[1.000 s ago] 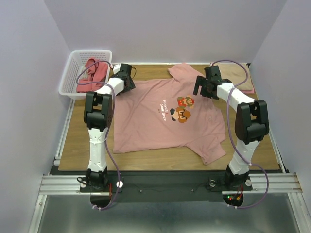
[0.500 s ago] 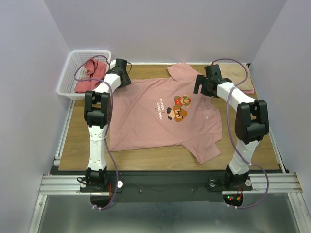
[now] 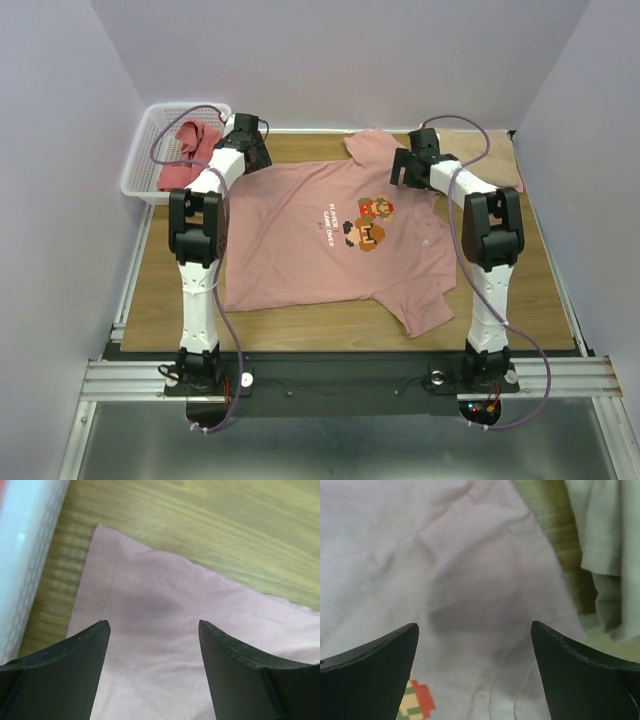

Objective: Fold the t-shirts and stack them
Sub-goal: Flatten the tshirt out

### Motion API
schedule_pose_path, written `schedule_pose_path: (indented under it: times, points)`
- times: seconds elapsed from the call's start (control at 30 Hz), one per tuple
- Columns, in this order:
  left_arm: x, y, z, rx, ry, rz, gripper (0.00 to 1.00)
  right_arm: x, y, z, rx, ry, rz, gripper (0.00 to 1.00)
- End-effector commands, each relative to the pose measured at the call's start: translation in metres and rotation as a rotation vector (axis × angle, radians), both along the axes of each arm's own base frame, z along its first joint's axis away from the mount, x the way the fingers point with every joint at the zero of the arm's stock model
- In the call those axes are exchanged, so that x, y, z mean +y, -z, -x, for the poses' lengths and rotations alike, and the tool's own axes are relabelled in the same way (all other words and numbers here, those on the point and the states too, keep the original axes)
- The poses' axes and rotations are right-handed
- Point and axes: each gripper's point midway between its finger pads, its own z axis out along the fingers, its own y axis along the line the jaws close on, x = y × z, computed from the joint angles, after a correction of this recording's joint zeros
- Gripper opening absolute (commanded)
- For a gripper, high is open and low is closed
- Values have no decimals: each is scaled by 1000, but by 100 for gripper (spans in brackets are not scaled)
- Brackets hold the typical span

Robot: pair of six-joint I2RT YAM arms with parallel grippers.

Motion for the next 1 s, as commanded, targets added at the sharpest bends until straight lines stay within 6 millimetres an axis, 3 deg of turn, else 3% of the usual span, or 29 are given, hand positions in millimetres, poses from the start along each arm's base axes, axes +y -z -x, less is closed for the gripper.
schedule_pose_path:
  times: [0.0,0.23,0.43,0.53,0.67,0.7,0.8,0.87,0.9,0.93,0.97]
  points:
    - [-8,-63,-3,-133,23,18,83,-6,2,-16,-32,19,36,100]
    - [-15,-53,-4,-122,41,30,83,-8,45,-22,26,43,0,100]
    - [-21,-47,-6,-125,54,27,83,-11,46,-42,3,-12,52,100]
    - [-18,-42,-6,-115,45,13,83,-5,44,-39,11,-65,38,100]
    - [-20,-45,-5,-119,43,27,83,11,27,-28,5,-146,-28,100]
    - [-22,-51,-3,-126,48,33,83,14,11,-27,-19,-155,-42,100]
    - [-30,-76,9,-157,50,28,83,21,-12,-18,-44,-176,-64,100]
    - [-31,-97,28,-173,16,2,84,26,-60,-9,-120,-178,-70,100]
    - [-35,-103,38,-174,15,13,83,27,-54,-6,-105,-178,-65,100]
    - [-32,-109,47,-180,-10,10,84,29,-84,1,-156,-168,-82,100]
    - [-33,-114,59,-182,-23,24,84,31,-92,9,-165,-152,-92,100]
